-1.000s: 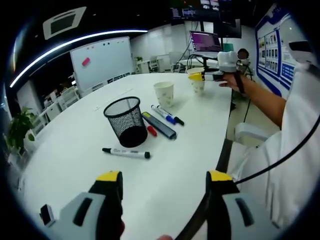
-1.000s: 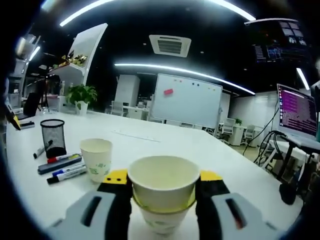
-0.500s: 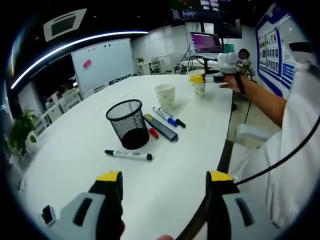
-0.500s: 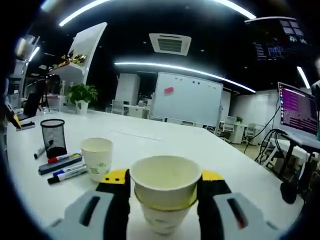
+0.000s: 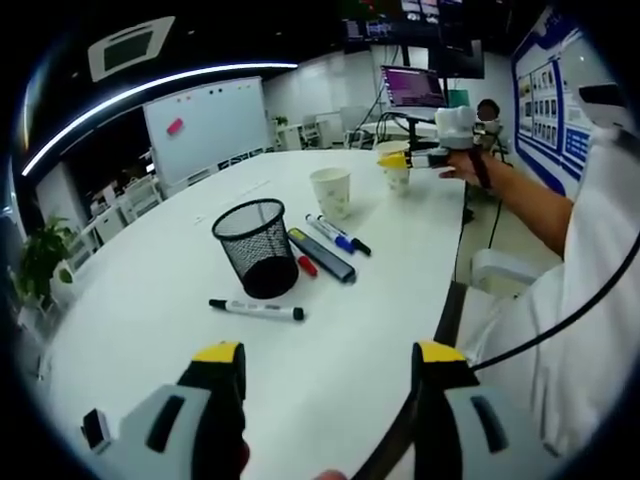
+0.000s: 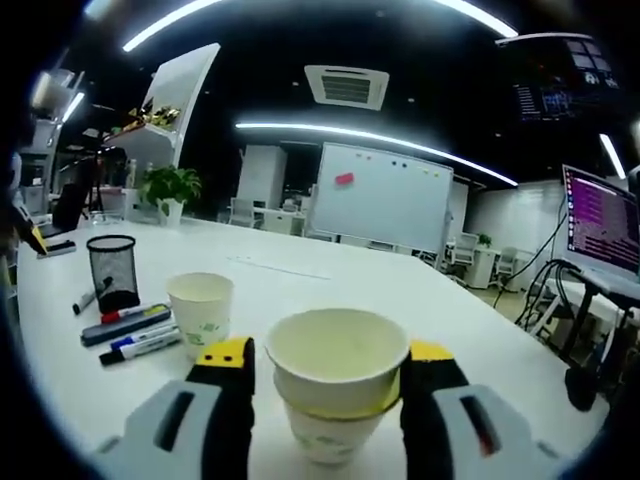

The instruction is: Place the scattered laser pointers and whiteboard markers into the pen holder and stack the scattered paper cups together

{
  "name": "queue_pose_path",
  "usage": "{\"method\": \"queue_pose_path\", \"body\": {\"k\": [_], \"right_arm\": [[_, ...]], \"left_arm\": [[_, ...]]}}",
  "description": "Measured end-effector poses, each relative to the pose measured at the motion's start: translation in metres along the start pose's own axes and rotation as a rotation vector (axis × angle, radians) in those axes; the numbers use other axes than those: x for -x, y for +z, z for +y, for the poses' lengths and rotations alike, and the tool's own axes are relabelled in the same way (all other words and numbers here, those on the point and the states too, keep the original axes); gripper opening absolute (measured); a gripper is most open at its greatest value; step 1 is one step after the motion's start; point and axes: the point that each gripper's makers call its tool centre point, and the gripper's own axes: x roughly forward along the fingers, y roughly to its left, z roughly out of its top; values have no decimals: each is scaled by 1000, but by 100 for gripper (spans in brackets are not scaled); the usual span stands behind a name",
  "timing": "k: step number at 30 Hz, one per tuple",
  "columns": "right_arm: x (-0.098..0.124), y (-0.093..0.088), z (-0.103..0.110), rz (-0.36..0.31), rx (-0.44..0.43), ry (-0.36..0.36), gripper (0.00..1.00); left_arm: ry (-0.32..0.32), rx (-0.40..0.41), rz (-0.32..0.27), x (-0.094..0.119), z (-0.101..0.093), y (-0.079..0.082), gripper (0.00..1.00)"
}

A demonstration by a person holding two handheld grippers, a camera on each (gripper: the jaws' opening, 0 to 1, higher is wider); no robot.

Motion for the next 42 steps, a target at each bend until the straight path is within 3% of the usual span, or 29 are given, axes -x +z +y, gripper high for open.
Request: {"method": "queue_pose_path", "body": {"k": [20, 36, 42], "right_arm": [[-2, -2, 11, 14, 14, 29, 62], [-3, -5, 5, 19, 20, 16, 65], [-4, -3, 3, 12, 20, 14, 77]], "left_arm": [[9, 15, -5, 3, 2, -3, 68], [5, 12, -3, 2, 1, -3, 68], [6, 15, -2, 2, 1, -4, 68]]}}
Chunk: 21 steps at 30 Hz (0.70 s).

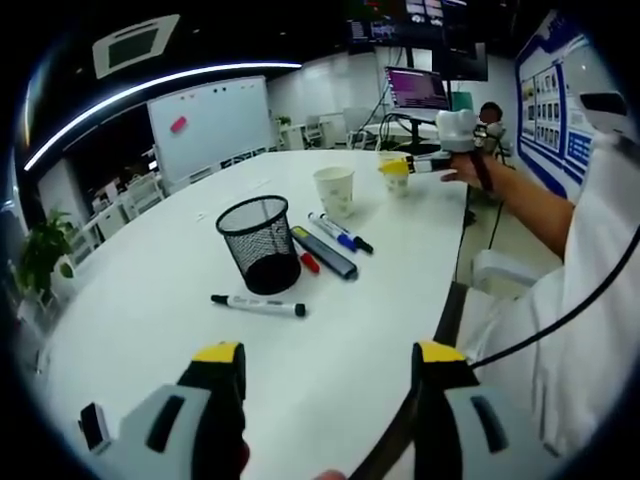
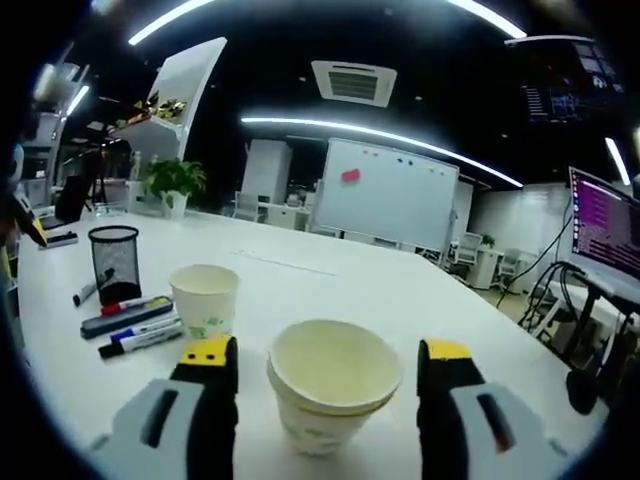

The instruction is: Place the scattered laser pointers and whiteboard markers into the pen holder and stack the scattered paper cups together

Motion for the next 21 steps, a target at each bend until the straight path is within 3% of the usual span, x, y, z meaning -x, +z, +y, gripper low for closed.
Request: {"method": "queue_pose_path", "body": {"k": [11, 12, 15, 21], "right_arm": [[1, 3, 7, -14, -9, 29, 90], [1, 3, 9, -16, -31, 48, 91], [0, 10, 16, -42, -221, 117, 90], [1, 19, 17, -68, -170, 102, 92]], "left_arm": [[-4, -3, 0, -2, -1, 1, 68], [-4, -5, 0, -2, -1, 1, 68], [-2, -4, -3, -2, -1, 2, 68], [-6, -7, -9, -2, 0, 4, 68]]}}
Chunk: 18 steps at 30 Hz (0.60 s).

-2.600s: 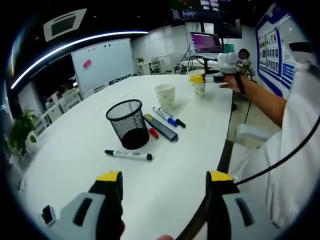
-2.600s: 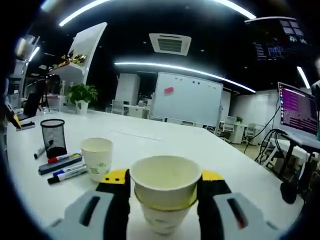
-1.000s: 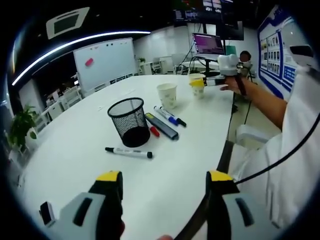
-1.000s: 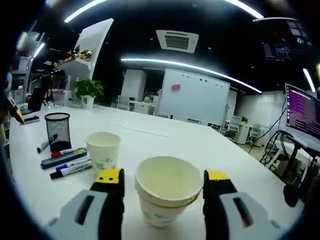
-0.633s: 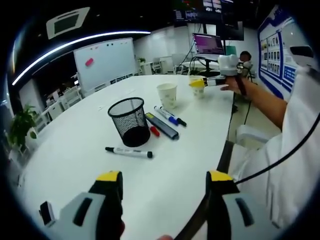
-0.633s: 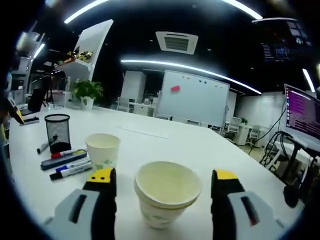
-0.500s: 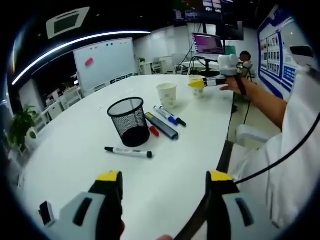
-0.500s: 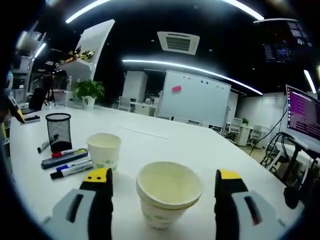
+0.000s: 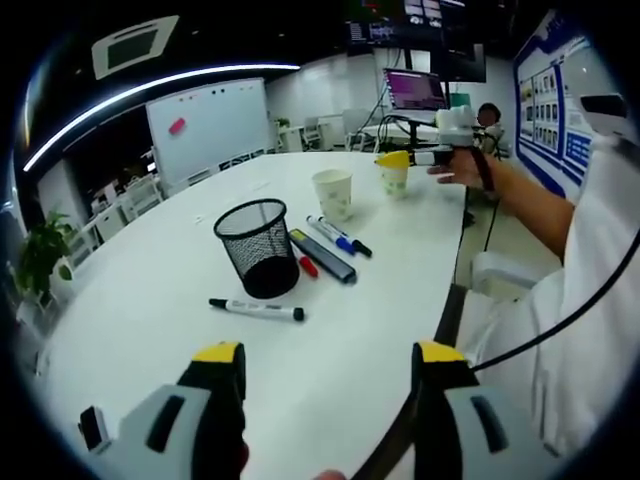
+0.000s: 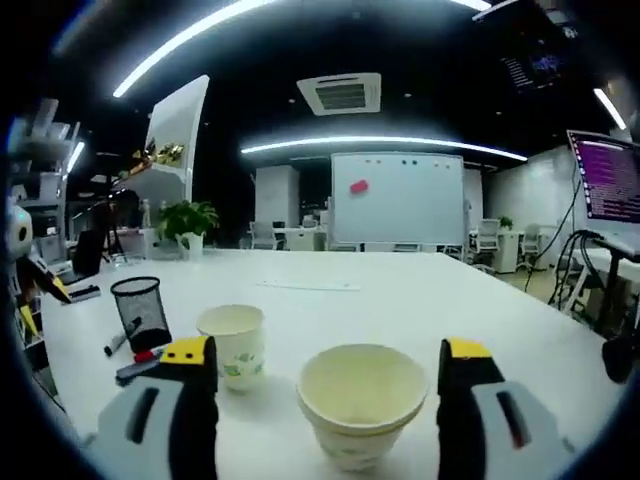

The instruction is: Place the scattered laser pointers and whiteboard markers into the pen holder and stack the scattered paper cups together

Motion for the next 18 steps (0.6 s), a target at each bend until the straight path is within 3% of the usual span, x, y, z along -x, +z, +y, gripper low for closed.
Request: {"method": "queue_pose_path", "body": {"k": [12, 18], "right_arm": [[-2, 7, 10, -37, 1, 38, 97], [-3, 10, 7, -48, 8, 23, 97]], "left_arm": [[-1, -2, 6, -1, 0, -1, 68], [-5, 0, 12, -2, -1, -2, 68]]}}
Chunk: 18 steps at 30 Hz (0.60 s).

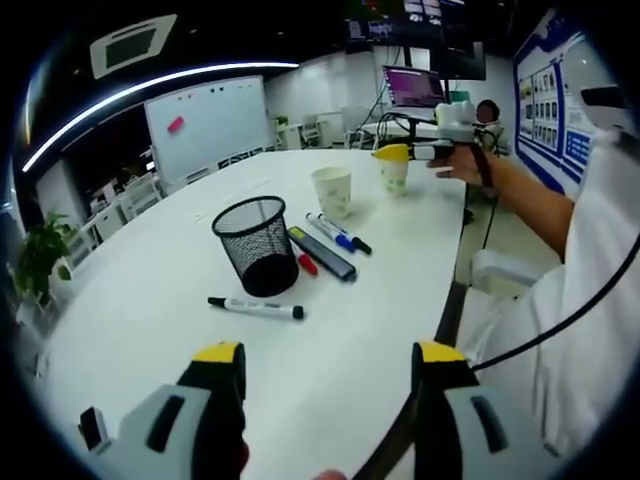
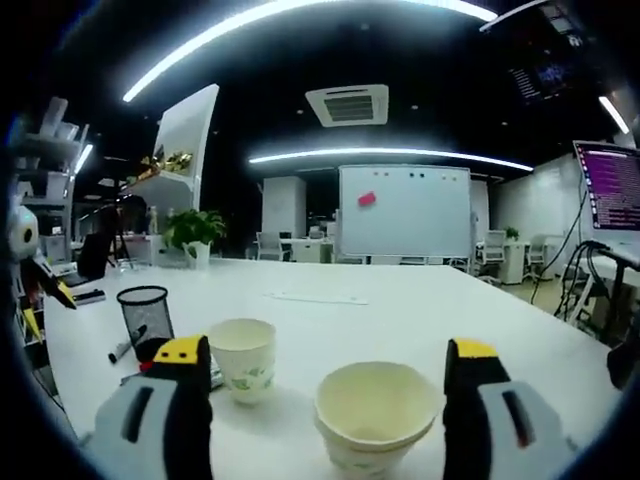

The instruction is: Place the scattered laser pointers and whiteboard markers into the pen holder and stack the scattered paper cups together

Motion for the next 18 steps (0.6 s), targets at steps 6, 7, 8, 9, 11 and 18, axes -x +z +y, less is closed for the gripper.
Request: {"method": "queue_pose_path", "body": {"k": [6, 7, 8, 9, 11, 18], "right_arm": [[1, 5, -2, -9, 5, -9, 97], [1, 6, -2, -13, 5, -8, 97], [2, 7, -2, -15, 5, -8, 97], [2, 8, -1, -18, 6, -8, 97], [2, 10, -1, -23, 9, -8, 97], [0, 11, 1, -25, 8, -13, 96]], "left_arm": [[0, 0, -3, 0, 0, 2, 68], [-1, 0, -1, 0, 0, 1, 68], [-2, -2, 0, 0, 0, 1, 68], [-2, -2, 1, 0, 0, 1, 68], [-1, -2, 1, 0, 0, 1, 68], [3, -1, -4, 1, 1, 1, 68]]}}
